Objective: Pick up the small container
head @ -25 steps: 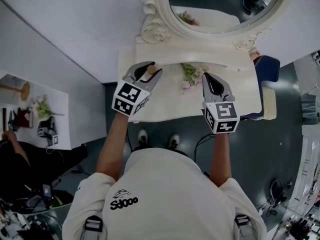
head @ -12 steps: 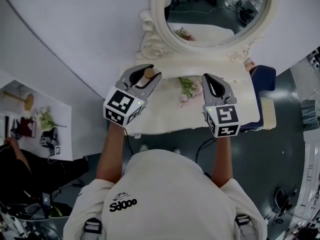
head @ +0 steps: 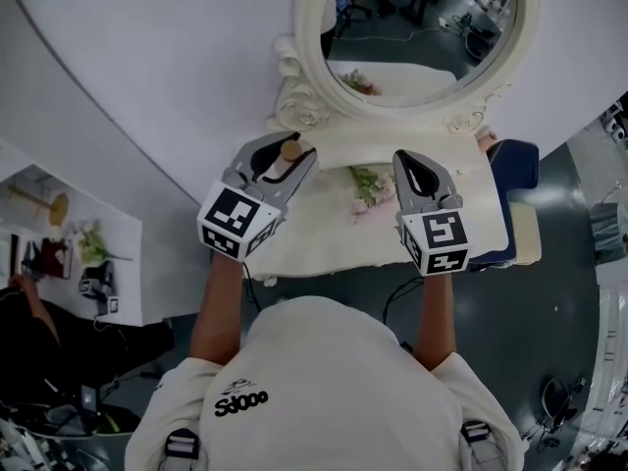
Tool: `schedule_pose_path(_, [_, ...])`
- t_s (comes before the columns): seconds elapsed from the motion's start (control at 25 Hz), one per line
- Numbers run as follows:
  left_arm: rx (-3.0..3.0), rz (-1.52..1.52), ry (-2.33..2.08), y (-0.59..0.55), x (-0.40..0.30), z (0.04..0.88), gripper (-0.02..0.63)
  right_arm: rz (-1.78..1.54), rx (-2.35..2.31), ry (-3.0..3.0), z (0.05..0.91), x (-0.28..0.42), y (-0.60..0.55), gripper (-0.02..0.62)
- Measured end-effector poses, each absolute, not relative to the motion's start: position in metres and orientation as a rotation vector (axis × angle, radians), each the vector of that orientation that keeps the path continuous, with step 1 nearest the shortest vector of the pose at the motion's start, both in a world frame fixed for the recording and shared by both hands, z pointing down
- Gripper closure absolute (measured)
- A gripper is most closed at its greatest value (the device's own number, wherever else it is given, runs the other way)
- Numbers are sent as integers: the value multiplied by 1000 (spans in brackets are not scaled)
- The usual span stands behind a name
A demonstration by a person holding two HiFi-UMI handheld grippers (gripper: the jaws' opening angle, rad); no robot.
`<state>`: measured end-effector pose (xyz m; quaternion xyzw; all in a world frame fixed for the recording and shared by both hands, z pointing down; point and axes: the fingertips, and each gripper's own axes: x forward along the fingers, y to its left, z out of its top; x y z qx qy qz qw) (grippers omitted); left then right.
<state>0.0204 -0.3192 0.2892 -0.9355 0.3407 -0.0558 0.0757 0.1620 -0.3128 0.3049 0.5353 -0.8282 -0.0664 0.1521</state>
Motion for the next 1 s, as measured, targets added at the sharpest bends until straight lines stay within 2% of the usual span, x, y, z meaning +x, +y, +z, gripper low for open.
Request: schedule_pose_path(1.0, [-2817, -162, 1034, -317, 18, 294, 460, -169, 1534, -2363, 312, 158, -311, 594])
